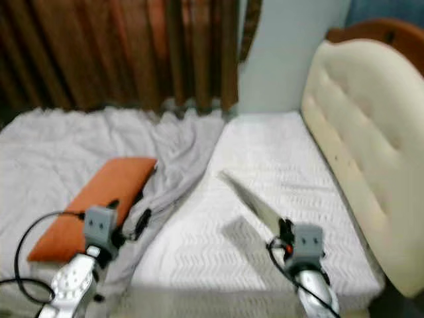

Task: Clean up the room

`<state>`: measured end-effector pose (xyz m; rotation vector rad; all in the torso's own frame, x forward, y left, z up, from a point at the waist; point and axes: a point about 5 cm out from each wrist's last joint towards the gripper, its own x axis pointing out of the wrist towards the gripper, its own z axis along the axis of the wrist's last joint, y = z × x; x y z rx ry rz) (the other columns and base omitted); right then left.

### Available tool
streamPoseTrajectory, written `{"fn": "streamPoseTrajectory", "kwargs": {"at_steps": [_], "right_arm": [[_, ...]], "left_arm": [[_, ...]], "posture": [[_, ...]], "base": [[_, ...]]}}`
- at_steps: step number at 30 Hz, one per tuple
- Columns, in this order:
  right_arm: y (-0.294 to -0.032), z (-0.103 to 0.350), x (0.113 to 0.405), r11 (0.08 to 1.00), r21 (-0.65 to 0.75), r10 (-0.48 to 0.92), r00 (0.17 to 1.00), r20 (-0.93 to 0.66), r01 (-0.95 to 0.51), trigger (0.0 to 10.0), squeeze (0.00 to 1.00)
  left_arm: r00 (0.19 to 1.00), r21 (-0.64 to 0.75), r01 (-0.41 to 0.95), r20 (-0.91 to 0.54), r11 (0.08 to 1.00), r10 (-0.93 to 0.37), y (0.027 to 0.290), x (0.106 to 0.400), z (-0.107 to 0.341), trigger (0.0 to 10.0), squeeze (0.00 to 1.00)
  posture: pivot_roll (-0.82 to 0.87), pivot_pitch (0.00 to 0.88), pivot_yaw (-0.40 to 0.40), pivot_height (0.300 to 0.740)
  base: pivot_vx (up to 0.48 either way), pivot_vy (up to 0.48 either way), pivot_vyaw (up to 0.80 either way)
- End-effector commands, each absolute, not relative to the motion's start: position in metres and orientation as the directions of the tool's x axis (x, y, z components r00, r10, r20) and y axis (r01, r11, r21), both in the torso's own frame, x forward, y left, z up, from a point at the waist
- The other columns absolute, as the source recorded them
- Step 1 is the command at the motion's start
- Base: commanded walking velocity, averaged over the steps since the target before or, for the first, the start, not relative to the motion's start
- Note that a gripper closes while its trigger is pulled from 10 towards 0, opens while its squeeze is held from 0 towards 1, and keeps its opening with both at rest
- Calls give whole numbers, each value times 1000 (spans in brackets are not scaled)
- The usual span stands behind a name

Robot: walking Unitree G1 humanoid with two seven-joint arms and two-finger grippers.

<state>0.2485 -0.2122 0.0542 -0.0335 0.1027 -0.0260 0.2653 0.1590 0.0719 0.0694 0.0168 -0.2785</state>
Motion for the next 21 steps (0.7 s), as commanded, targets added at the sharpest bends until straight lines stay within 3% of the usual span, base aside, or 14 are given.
{"fn": "streamPoseTrajectory", "kwargs": {"at_steps": [1, 4, 11, 21], "right_arm": [[-220, 60, 249, 998, -37, -54, 996, -71, 51, 0, 0], [-218, 60, 249, 998, -37, -49, 996, -76, 46, 0, 0], [-216, 57, 249, 998, -42, -43, 994, -99, 39, 0, 0], [-206, 60, 258, 1000, -3, 18, 995, -94, -18, 0, 0]], "left_arm": [[947, 58, 320, -21, 946, -320, 148, 268, 75, 10000, 0], [944, 56, 329, -22, 943, -328, 147, 269, 75, 10000, 0], [935, 70, 354, -42, 933, -351, 143, 272, 73, 10000, 0], [930, 56, 368, -34, 928, -366, 135, 267, 73, 10000, 0]], "posture": [[-43, 8, 32, 740], [-44, 11, 33, 740], [-53, 25, 37, 740], [-49, 39, 30, 740]], "base": [[454, 0, 0], [454, 0, 0], [454, 0, -800], [0, 0, -74]]}}
